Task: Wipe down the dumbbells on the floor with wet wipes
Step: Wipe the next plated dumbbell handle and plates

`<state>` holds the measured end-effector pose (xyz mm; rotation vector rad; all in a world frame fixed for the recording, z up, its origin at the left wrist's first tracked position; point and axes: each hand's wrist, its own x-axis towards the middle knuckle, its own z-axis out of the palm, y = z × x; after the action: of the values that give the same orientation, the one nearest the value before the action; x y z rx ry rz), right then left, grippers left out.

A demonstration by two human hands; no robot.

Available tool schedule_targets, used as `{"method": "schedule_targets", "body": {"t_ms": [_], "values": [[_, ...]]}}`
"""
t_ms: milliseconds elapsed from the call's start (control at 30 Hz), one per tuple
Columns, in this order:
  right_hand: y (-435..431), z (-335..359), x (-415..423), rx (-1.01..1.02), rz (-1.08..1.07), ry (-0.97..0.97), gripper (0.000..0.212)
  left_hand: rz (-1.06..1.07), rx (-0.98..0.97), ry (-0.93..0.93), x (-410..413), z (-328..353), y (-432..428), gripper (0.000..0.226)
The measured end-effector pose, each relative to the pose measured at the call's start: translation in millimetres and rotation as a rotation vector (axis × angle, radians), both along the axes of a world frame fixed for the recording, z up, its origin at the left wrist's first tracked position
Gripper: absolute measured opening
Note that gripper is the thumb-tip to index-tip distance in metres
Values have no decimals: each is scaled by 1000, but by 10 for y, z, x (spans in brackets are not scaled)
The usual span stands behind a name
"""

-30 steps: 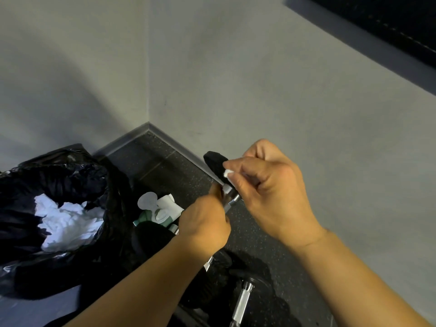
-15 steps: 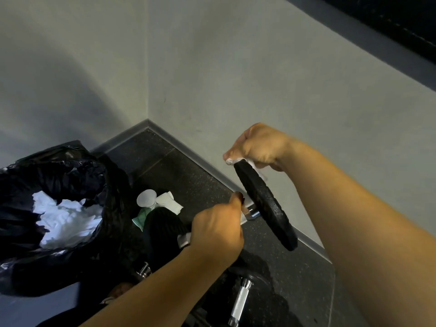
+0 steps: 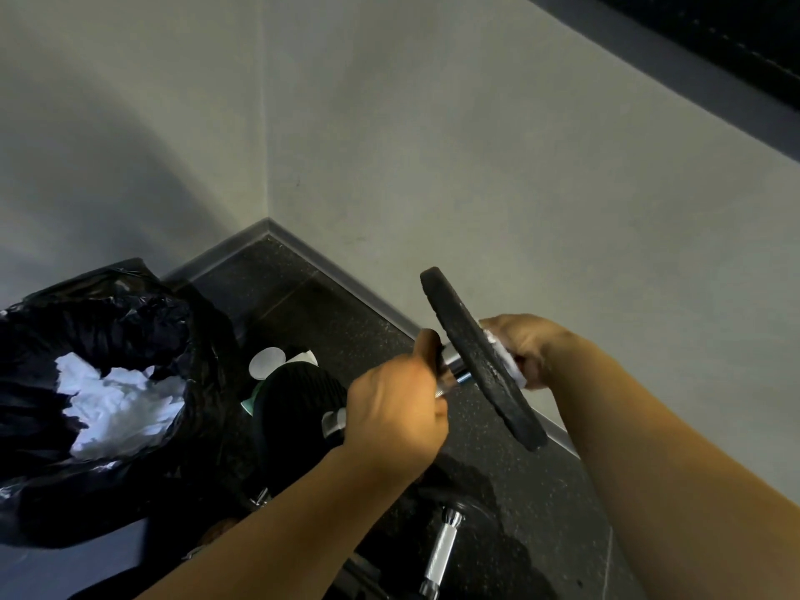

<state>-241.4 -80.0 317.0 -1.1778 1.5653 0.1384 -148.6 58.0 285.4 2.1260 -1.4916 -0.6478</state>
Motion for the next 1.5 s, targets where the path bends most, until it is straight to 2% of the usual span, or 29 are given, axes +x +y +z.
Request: {"method": "schedule_targets", "body": {"t_ms": [100, 233, 367, 433, 500, 633, 733, 800, 900, 1067, 1300, 1433, 1500], "values": [[105, -36, -111, 74, -88, -83, 32, 42, 12, 19, 24, 5, -3, 20], [120, -155, -236, 64, -242, -172, 29, 128, -12, 106, 67, 1, -18, 14], [148, -135, -395, -3, -293, -238, 40, 211, -59, 170, 123, -24, -34, 32], [187, -8, -415, -137, -346, -262, 30, 266, -61, 232, 161, -52, -53, 40], [228, 97, -401, -359, -426, -280, 23, 323, -57, 326, 196, -88, -76, 43], [586, 325, -167, -814, -467, -468, 33, 411, -63, 454, 228, -152, -124, 41], [945, 318, 108, -900, -328, -620, 21, 448, -82, 482, 223, -179, -145, 38], [1089, 213, 220, -981, -198, -557, 10, 462, -92, 475, 225, -197, -152, 36], [1098, 107, 269, -1078, -211, -586, 18, 456, -113, 490, 257, -221, -150, 33], [886, 3, 197, -891, -419, -629, 18, 427, -112, 655, 261, -218, -148, 22], [624, -25, 83, -672, -456, -752, 23, 354, 23, 1126, 244, -103, -113, 23], [472, -136, -21, -595, -446, -730, 24, 231, 56, 1224, 242, -89, -115, 37], [426, -181, -63, -541, -439, -716, 25, 169, 68, 1235, 240, -82, -118, 36]]}}
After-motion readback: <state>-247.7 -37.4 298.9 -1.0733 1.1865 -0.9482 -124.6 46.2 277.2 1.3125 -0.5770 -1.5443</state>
